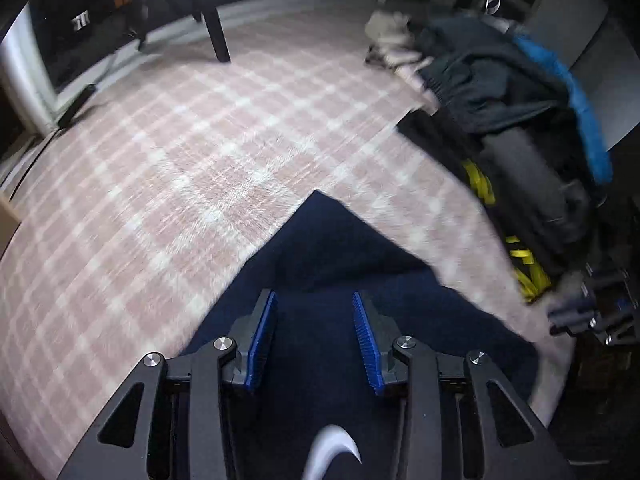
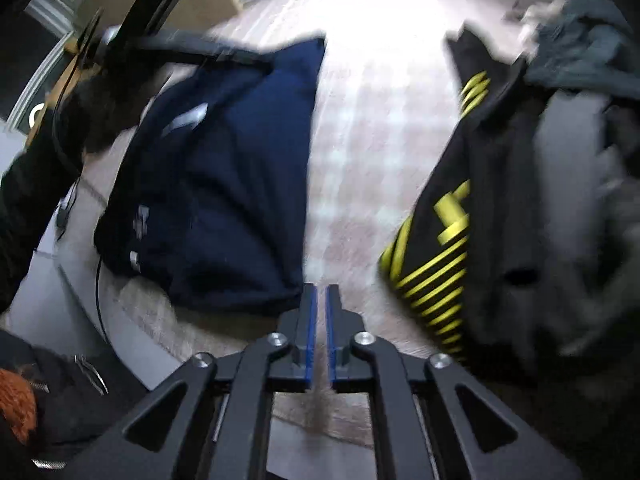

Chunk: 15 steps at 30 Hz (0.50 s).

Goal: Fold clothes

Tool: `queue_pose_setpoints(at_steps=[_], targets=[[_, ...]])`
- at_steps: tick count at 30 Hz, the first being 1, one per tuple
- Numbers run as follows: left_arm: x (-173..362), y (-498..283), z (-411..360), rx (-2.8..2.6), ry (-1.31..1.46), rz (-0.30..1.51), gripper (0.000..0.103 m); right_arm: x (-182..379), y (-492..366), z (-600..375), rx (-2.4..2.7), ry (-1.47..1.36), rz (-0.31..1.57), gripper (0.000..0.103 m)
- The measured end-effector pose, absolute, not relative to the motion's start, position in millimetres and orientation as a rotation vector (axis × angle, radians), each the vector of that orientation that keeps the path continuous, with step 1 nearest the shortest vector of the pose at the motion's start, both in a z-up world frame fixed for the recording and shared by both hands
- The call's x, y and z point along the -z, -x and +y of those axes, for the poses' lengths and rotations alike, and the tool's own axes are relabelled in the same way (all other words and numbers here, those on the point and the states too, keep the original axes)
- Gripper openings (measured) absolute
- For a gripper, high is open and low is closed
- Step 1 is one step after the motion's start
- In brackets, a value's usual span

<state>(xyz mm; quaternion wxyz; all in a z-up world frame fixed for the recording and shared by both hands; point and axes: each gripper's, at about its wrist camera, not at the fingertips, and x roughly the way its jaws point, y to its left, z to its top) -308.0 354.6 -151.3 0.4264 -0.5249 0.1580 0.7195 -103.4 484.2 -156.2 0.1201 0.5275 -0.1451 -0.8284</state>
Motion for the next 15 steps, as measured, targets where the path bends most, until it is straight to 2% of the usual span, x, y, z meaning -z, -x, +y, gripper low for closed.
queue_pose_setpoints(at_steps=[3, 7, 10, 11, 13, 15], targets=[[142.3, 276.3, 341.7, -1.79, 1.26, 0.342, 0.038, 145.2, 109.8, 485.0, 2.454, -1.479, -0.396, 0.023], [156.0, 254.5, 327.9, -1.773, 1.285, 0.263, 0.038, 158.4, 165.5, 455.8, 2.46, -1.385, -0.346, 0.023], [174.5, 256.0, 298.3, -1.809, 1.384, 0.202, 0.038, 197.9, 181.7, 447.4, 2.356, -1.582, -0.27, 0.024], [174.8, 254.4, 280.7, -1.828, 1.4, 0.175, 0.037, 199.5, 174.7, 450.6, 2.34, -1.599, -0.242, 0.025], [164.0, 248.0, 241.7, -1.91, 1.398, 0.12, 0.037, 195.6, 160.6, 460.4, 2.327, -1.641, -0.186, 0.033], [148.9, 241.9, 197.9, -2.028, 1.391, 0.042, 0.038, 184.3, 152.6, 472.5, 2.352, -1.669, -0.159, 0.033]])
